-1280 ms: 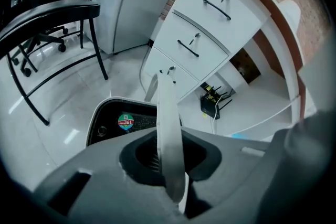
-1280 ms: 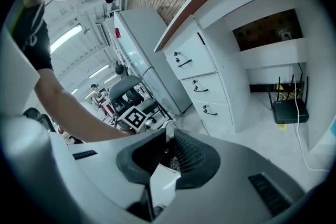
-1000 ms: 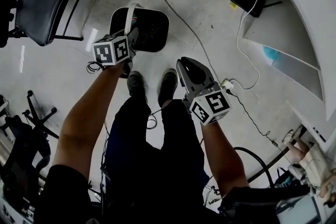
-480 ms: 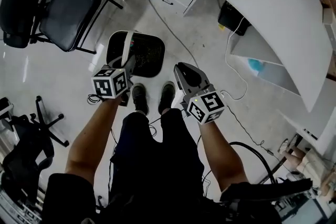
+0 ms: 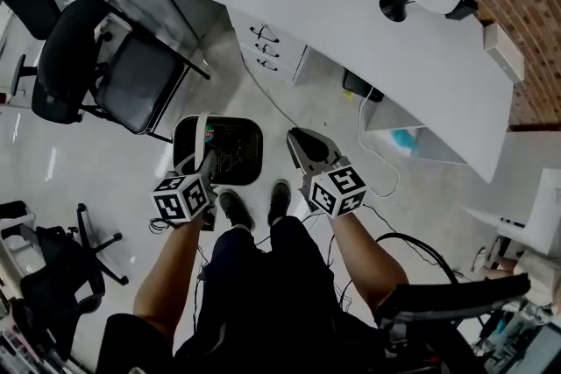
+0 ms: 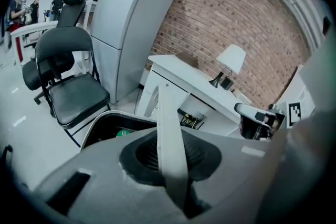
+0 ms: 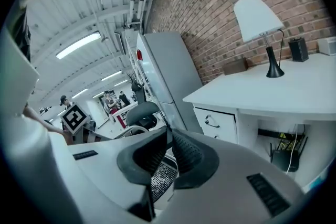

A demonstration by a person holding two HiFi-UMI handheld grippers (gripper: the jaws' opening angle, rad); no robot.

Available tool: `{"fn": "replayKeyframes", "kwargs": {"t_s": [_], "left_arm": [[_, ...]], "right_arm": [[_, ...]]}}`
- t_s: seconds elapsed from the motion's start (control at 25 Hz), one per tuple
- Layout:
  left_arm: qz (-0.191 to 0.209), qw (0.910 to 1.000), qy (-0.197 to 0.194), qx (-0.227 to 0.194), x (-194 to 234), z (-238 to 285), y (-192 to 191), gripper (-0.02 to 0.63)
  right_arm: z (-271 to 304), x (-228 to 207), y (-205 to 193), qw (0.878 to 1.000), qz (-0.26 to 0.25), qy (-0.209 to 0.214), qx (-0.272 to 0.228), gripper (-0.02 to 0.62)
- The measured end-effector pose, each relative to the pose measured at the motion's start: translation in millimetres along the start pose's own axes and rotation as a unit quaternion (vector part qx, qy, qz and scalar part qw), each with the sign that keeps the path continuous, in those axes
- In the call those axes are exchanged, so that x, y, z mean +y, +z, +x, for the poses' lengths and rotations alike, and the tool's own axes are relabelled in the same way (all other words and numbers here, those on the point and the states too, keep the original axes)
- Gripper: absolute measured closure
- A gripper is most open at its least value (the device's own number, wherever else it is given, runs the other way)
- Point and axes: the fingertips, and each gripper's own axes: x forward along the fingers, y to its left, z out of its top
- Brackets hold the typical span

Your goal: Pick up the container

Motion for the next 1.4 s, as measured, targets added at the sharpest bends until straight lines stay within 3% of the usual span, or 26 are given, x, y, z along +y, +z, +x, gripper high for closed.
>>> {"fn": "replayKeyframes", "kwargs": {"t_s": [0.32, 0.56, 0.88, 1.4], "left_arm": [[-0.023, 0.9985, -0.013, -0.048, -34.0, -75.9, 46.4, 0.557], [-0.015, 0.9982, -0.034, -0.048, -54.3, -116.8, 53.7, 0.557], [-0.02, 0.998, -0.039, -0.047, -53.1, -157.8, 65.6, 0.557], [0.013, 0.9966, -0.04, -0.071, -47.1, -202.5, 94.0, 0.557]], "right_arm": [[-20.4, 38.1, 65.1, 1.0, -0.019, 0.007, -0.022, 0.571], [-39.5, 72.2, 91.3, 0.999, -0.03, 0.024, -0.032, 0.572], [-57.8, 97.6, 124.1, 0.997, -0.058, 0.013, -0.057, 0.575], [-72.1, 143.2, 164.3, 0.991, -0.101, -0.01, -0.091, 0.586]]}}
